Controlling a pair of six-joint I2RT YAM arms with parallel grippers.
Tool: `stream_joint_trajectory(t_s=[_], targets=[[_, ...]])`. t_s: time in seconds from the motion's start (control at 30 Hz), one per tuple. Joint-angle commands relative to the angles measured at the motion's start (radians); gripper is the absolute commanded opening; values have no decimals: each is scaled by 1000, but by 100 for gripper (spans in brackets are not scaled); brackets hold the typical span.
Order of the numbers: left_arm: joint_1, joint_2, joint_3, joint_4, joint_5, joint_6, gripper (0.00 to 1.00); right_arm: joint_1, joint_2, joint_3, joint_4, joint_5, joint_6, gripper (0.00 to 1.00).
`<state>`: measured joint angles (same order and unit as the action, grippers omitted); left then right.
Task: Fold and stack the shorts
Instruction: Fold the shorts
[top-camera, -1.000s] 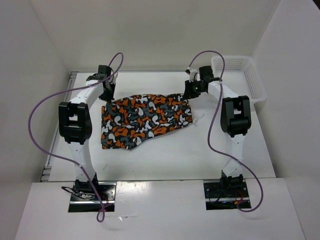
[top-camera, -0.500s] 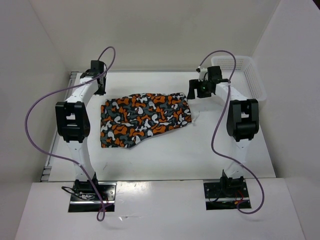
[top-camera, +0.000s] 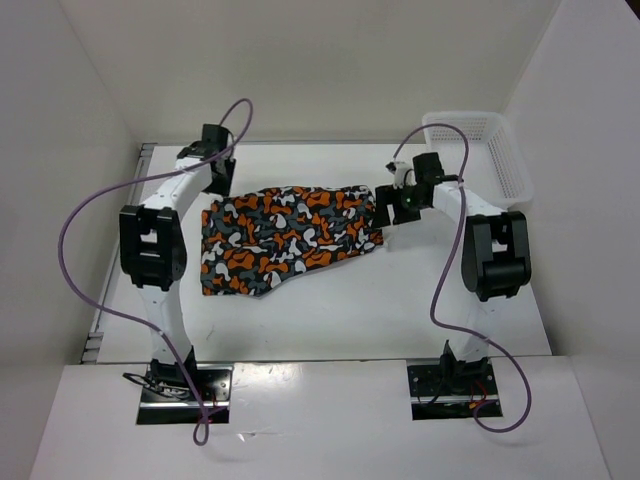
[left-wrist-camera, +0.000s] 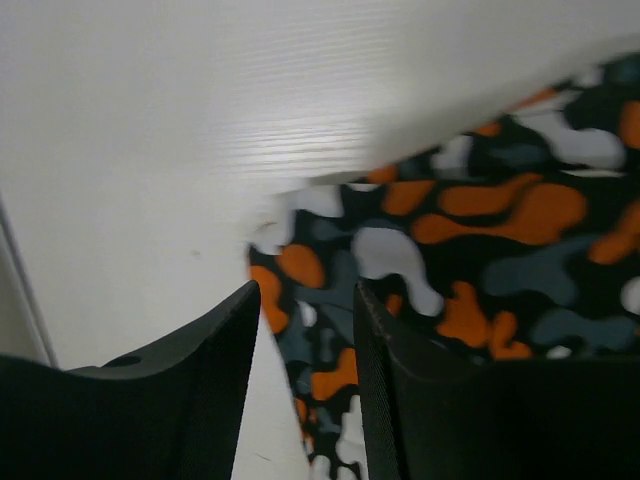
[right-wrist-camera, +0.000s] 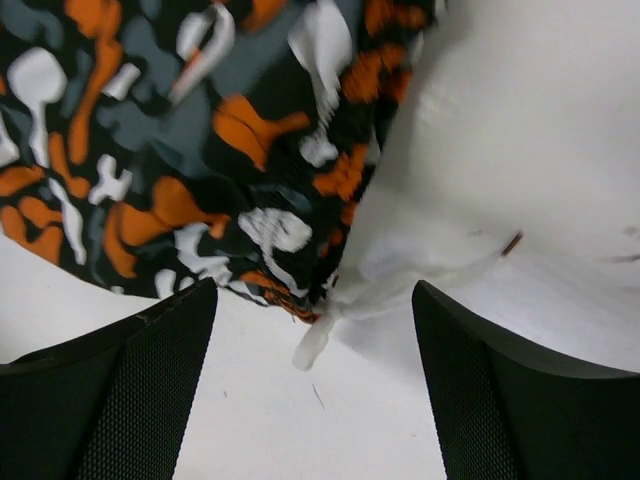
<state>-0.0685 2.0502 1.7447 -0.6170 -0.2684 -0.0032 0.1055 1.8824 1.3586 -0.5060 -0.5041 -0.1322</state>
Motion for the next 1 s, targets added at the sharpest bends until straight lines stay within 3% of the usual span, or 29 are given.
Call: stream_joint_trajectory(t_s=[0.0,0.07,0.2,0.33,0.53,0.57,0.67,0.8,0.97], targets=[[-135,-61,-7,-16,58,3,50,26,15,-49,-2,47,29,83],[-215,-38,21,-26,72,3,52,46,37,-49,9,47,45,82],[-273,42,53,-35,81,3,52,94,90,-3,49,96,66,74],[-286,111,62,-35,72,3,52,114,123,13,58,142,92,59],[-286,165,53,-35,61,3,52,123,141,-42,58,165,103,27],[-286,165,53,-35,61,3,52,123,129,-42,58,154,103,17],[-295,165,42,-24,40,3,52,123,106,-30,58,170,103,0],[-295,165,52,-24,20,3,53,77,22,-6,12,165,30,0],[-324,165,117,-24,20,3,54,45,-83,39,-161,212,-127,0]])
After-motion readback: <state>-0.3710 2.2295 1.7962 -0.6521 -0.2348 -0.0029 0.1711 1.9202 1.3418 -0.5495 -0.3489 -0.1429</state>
